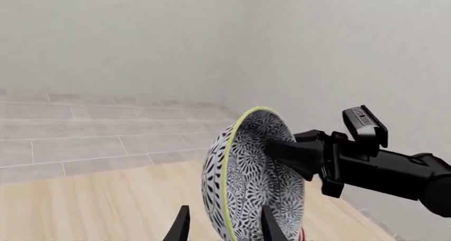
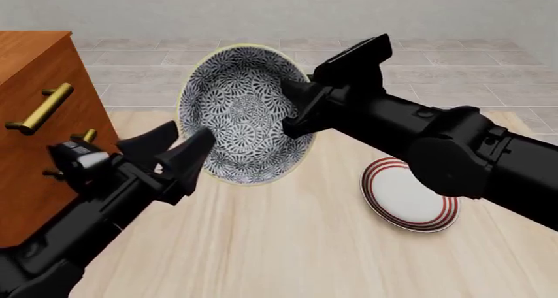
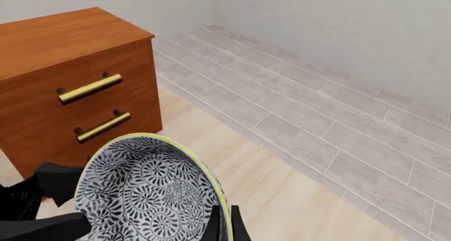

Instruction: Put the bowl on top of the cabinet.

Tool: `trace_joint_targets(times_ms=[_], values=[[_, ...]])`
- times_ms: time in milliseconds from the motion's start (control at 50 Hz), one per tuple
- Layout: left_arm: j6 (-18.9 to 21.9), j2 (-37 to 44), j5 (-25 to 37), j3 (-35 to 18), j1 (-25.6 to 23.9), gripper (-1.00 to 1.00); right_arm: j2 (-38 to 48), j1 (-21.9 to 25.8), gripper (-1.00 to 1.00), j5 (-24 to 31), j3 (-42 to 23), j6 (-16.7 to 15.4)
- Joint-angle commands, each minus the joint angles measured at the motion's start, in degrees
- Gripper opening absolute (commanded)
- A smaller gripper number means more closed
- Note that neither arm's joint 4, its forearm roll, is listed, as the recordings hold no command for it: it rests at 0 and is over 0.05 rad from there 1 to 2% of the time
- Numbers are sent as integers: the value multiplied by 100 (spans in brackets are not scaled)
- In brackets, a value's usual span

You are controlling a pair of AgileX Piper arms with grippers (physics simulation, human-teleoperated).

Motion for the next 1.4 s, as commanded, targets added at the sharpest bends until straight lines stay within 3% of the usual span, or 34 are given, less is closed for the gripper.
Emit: trace_joint_targets(times_ms=[20,440,460,880,900,980,1040,1400], values=[[-45,242,-162,-13,-21,100,-41,12,-100,-13,-11,30],[-75,455,-337,-72,-72,100,-49,17,-100,-12,1,29],[-22,417,-305,-69,8,-100,-50,19,-100,-10,0,29],[-31,466,-321,-84,30,-100,-61,-1,-100,-36,38,24],[-41,461,-327,-79,43,-100,-82,-38,100,-44,60,-10],[-41,461,-327,-80,51,-100,-60,-6,100,-21,38,97],[-35,451,-325,-78,47,-100,-81,-11,100,-36,83,-20],[-67,467,-325,-89,108,-100,-134,145,100,9,165,7]])
